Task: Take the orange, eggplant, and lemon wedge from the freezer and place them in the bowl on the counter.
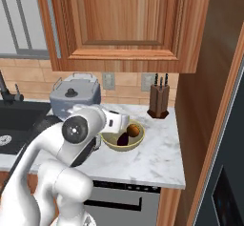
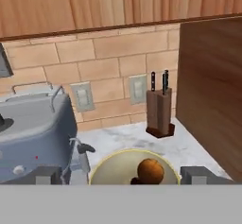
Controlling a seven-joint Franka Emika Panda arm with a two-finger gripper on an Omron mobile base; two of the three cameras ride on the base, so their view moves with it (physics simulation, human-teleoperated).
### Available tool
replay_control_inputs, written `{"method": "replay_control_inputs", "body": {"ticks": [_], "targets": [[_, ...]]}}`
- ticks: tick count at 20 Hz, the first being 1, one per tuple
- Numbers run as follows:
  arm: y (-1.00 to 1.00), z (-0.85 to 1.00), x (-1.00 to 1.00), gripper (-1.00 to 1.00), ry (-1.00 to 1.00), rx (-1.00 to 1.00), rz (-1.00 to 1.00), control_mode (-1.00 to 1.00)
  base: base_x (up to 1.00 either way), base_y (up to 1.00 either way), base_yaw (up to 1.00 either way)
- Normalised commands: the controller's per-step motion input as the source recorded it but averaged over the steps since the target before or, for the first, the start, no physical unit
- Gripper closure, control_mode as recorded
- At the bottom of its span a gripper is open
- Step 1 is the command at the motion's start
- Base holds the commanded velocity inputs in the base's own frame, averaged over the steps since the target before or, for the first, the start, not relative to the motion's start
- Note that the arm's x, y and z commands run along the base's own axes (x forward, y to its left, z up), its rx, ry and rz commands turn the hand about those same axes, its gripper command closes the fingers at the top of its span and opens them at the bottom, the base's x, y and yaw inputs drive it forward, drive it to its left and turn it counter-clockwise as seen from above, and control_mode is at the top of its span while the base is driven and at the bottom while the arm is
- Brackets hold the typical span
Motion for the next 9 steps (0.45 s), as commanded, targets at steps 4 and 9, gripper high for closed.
{"method": "replay_control_inputs", "body": {"ticks": [4,9], "targets": [[0.83,1.0,-1.0,-1.0,-0.36,-0.19,0.03,-1.0,0.0,0.0,0.0],[1.0,0.21,-1.0,-1.0,-0.29,-0.31,0.04,-1.0,0.0,0.0,0.0]]}}
